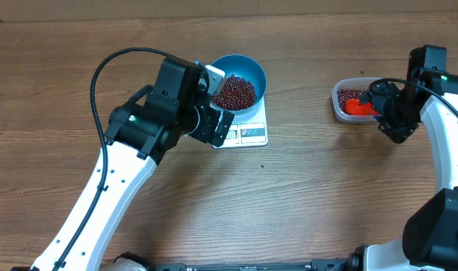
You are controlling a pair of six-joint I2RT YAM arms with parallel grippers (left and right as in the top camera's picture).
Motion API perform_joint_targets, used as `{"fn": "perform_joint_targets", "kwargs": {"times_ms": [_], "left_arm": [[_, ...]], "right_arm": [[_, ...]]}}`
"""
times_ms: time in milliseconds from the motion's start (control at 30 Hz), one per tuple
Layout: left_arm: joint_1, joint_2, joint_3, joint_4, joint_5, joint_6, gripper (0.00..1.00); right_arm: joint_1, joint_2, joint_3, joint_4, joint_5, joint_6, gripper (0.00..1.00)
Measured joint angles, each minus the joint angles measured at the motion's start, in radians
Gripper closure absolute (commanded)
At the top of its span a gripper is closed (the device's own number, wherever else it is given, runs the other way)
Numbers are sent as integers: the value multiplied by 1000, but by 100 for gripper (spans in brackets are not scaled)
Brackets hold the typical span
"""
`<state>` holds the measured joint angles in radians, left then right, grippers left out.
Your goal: Scoop item into bowl and weigh 150g on scale
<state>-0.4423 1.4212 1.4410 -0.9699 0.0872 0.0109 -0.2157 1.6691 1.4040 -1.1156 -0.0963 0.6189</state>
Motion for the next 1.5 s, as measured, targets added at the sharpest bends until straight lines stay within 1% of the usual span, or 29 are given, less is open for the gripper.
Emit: {"fn": "perform_joint_targets", "kwargs": {"times_ms": [200, 567, 667, 767, 967, 1167, 1333, 1500], "left_arm": [[0, 0, 0, 0, 0, 0, 0], [0, 0, 0, 0, 0, 0, 0], [0, 0, 0, 0, 0, 0, 0], [0, 0, 0, 0, 0, 0, 0], [0, 0, 0, 0, 0, 0, 0], [0, 0, 0, 0, 0, 0, 0], [0, 0, 0, 0, 0, 0, 0], [0, 0, 0, 0, 0, 0, 0]], "right_arm": [[0, 0, 0, -31, 11, 5, 0], [0, -5, 6, -144, 140, -2, 0], [2, -40, 25, -150, 150, -32, 0], [22, -132, 46, -138, 157, -81, 0], [134, -346, 71, -109, 136, -216, 0], [308, -491, 76, -144, 13, -358, 0], [441, -553, 77, -204, -42, -392, 0], [467, -565, 78, -285, -57, -396, 0]]}}
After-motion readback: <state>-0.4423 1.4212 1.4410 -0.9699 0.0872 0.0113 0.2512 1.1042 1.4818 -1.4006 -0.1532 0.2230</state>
